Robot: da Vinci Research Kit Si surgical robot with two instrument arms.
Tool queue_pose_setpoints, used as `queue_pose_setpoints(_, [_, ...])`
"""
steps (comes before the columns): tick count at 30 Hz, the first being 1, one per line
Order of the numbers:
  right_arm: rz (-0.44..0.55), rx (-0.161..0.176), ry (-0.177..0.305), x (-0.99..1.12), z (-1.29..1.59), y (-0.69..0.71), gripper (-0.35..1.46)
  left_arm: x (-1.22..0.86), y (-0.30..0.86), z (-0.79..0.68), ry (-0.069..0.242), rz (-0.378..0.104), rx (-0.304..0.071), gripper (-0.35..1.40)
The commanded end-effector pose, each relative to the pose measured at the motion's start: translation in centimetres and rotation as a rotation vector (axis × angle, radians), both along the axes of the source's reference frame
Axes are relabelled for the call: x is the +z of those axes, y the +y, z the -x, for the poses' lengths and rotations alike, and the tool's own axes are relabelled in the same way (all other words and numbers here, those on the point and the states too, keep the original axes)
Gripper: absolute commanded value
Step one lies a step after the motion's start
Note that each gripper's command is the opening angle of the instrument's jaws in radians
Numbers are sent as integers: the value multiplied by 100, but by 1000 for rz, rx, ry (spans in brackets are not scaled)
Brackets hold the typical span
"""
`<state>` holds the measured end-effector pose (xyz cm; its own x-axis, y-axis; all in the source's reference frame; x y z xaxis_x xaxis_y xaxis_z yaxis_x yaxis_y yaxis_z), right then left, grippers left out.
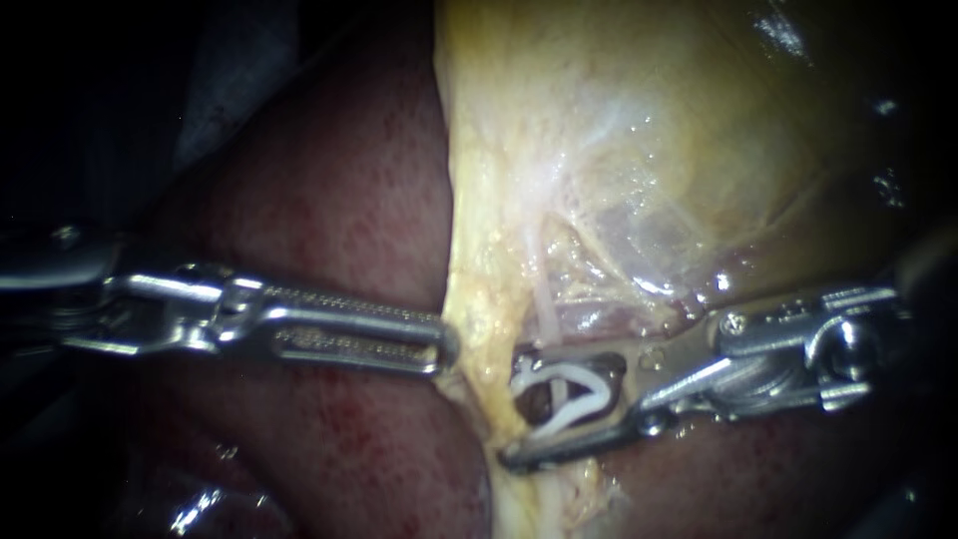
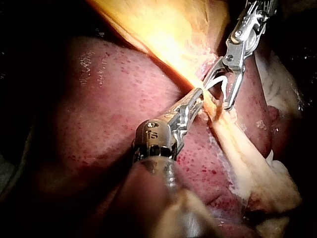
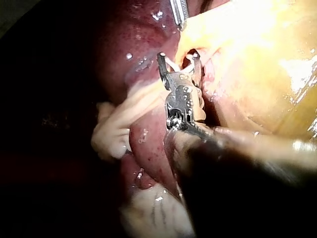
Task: Clipping first clip left tube
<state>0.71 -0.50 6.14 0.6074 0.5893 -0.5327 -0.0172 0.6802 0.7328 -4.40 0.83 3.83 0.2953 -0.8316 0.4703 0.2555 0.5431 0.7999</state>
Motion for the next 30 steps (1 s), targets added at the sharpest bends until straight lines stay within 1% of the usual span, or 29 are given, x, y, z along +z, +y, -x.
queue_pose_setpoints(1, [-3,-4,1,0,-2,-1,55,0,0,0,1,0,0,-35])
queue_pose_setpoints(9, [-5,-30,8,6,-14,-13,55,0,0,1,1,0,0,-35])
queue_pose_setpoints(15, [-17,-46,10,6,-23,-16,53,0,1,2,1,0,-1,-35])
queue_pose_setpoints(20, [-29,-69,13,8,-31,-20,48,0,1,3,1,0,-1,-35])
queue_pose_setpoints(30, [-42,-71,9,8,-34,-21,43,0,1,4,2,0,-2,-35])
